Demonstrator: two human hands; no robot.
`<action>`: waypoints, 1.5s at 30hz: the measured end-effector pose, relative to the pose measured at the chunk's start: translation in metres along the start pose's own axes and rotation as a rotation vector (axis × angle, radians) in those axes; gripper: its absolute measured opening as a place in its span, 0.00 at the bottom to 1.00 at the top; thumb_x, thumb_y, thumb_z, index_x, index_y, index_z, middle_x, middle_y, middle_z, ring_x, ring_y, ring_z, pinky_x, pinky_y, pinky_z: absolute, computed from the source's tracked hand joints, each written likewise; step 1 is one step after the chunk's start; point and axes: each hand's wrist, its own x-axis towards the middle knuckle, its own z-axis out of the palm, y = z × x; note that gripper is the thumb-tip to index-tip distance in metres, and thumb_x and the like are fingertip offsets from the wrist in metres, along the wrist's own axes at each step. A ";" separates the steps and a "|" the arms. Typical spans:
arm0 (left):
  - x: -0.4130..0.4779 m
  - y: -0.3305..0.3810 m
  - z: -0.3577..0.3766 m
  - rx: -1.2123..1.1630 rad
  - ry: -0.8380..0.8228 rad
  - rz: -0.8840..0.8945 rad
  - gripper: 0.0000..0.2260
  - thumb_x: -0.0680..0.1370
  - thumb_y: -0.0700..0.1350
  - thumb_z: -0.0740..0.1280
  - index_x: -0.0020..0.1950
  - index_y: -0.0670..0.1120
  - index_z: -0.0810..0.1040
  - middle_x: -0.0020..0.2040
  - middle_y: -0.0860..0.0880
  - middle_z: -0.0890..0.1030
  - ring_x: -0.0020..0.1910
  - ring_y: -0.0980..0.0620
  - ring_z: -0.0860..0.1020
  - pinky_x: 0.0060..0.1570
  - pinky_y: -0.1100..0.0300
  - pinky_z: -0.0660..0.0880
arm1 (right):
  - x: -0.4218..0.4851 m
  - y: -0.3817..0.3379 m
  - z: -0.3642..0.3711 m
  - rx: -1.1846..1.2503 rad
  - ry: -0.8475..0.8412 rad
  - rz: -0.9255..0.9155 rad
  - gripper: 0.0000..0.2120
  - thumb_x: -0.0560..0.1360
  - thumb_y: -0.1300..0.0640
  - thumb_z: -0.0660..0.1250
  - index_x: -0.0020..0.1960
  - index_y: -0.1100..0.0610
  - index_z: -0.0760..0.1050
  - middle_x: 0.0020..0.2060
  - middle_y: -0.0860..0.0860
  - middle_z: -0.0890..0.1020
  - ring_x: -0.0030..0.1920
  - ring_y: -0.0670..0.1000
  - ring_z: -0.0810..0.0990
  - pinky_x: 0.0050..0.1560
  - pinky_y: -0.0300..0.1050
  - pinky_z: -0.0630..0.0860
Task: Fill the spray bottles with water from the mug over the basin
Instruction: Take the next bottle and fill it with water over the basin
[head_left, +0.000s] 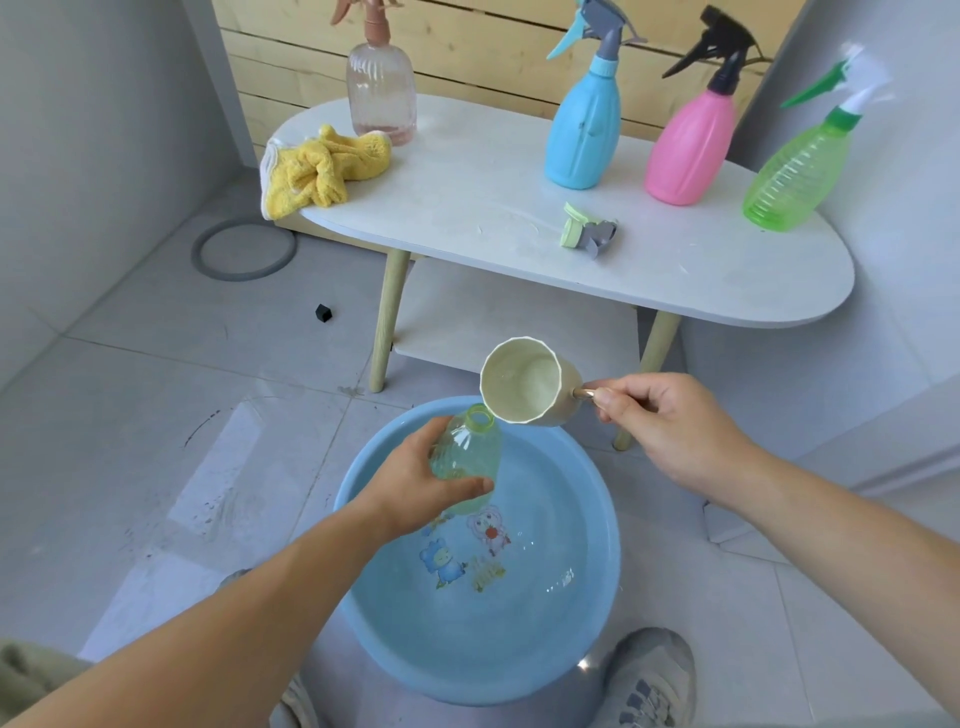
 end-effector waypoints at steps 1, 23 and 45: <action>0.000 0.000 0.000 0.001 0.002 -0.002 0.28 0.70 0.49 0.81 0.65 0.62 0.73 0.58 0.59 0.81 0.56 0.58 0.80 0.43 0.69 0.80 | 0.000 0.001 0.000 0.005 0.001 -0.006 0.13 0.79 0.50 0.65 0.37 0.50 0.79 0.43 0.39 0.85 0.34 0.49 0.74 0.38 0.43 0.70; 0.007 -0.003 0.003 0.018 0.030 -0.004 0.31 0.69 0.51 0.81 0.69 0.60 0.72 0.59 0.60 0.79 0.57 0.59 0.79 0.46 0.67 0.78 | 0.003 -0.007 0.001 0.020 0.018 -0.096 0.11 0.79 0.53 0.66 0.40 0.41 0.79 0.53 0.37 0.82 0.51 0.34 0.80 0.49 0.23 0.70; 0.012 -0.012 0.005 0.054 0.037 -0.031 0.36 0.68 0.55 0.81 0.72 0.58 0.71 0.62 0.57 0.78 0.57 0.58 0.79 0.48 0.58 0.83 | 0.005 -0.014 -0.002 0.015 0.046 -0.175 0.10 0.78 0.55 0.67 0.42 0.43 0.80 0.55 0.39 0.81 0.53 0.32 0.78 0.51 0.22 0.69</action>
